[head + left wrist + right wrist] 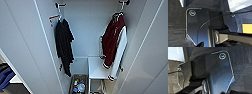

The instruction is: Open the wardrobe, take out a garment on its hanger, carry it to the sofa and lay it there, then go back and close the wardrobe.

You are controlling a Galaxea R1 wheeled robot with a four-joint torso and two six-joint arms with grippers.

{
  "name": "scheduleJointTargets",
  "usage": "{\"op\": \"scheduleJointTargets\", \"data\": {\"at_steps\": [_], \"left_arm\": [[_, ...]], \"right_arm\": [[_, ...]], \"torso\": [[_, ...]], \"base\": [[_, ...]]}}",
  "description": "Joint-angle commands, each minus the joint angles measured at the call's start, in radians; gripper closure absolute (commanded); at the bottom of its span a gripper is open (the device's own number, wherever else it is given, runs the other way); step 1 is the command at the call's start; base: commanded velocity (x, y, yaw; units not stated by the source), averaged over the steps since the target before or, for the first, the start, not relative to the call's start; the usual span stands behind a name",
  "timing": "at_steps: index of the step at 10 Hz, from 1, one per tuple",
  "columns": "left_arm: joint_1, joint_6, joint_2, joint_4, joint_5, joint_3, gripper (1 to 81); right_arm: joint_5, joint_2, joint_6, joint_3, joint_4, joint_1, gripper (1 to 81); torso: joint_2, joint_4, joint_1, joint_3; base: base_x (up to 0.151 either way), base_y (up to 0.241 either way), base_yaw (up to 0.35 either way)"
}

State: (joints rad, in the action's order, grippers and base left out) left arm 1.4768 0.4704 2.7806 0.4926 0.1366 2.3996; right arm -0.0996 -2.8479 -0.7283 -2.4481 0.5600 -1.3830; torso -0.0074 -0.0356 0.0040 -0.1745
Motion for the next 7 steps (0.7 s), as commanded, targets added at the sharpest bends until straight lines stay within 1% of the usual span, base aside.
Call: {"op": "scheduleJointTargets", "data": {"at_steps": [1,2,3,5,6,7], "left_arm": [[0.009,0.013,0.082,-0.02,-0.127,0.132,1.0],[0.013,0.013,0.105,-0.105,-0.133,0.176,1.0],[0.021,0.011,0.104,-0.169,-0.138,0.181,1.0],[0.026,-0.027,0.093,-0.172,-0.138,0.182,1.0],[0.026,-0.131,0.094,-0.193,-0.129,0.181,1.0],[0.026,-0.225,0.1,-0.285,-0.127,0.182,1.0]], "right_arm": [[-0.08,-0.07,0.009,-0.034,0.041,-0.08,1.0],[-0.08,-0.075,0.009,-0.04,0.057,-0.086,1.0],[-0.08,-0.078,0.01,-0.044,0.054,-0.088,1.0],[-0.08,-0.093,0.01,-0.048,0.061,-0.091,1.0],[-0.08,-0.095,0.01,-0.049,0.061,-0.091,1.0],[-0.08,-0.095,0.009,-0.049,0.063,-0.097,1.0]], "torso": [[0.0,0.0,0.0,0.0],[0.0,0.0,0.0,0.0],[0.0,0.0,0.0,0.0],[-0.001,0.0,-0.002,0.0],[-0.001,0.0,-0.002,0.0],[-0.001,0.0,-0.002,0.001]], "base": [[0.0,0.0,0.0],[0.0,0.0,0.0],[0.0,0.0,0.0],[0.0,0.0,0.0],[0.0,0.0,0.0],[0.0,0.0,0.0]]}}
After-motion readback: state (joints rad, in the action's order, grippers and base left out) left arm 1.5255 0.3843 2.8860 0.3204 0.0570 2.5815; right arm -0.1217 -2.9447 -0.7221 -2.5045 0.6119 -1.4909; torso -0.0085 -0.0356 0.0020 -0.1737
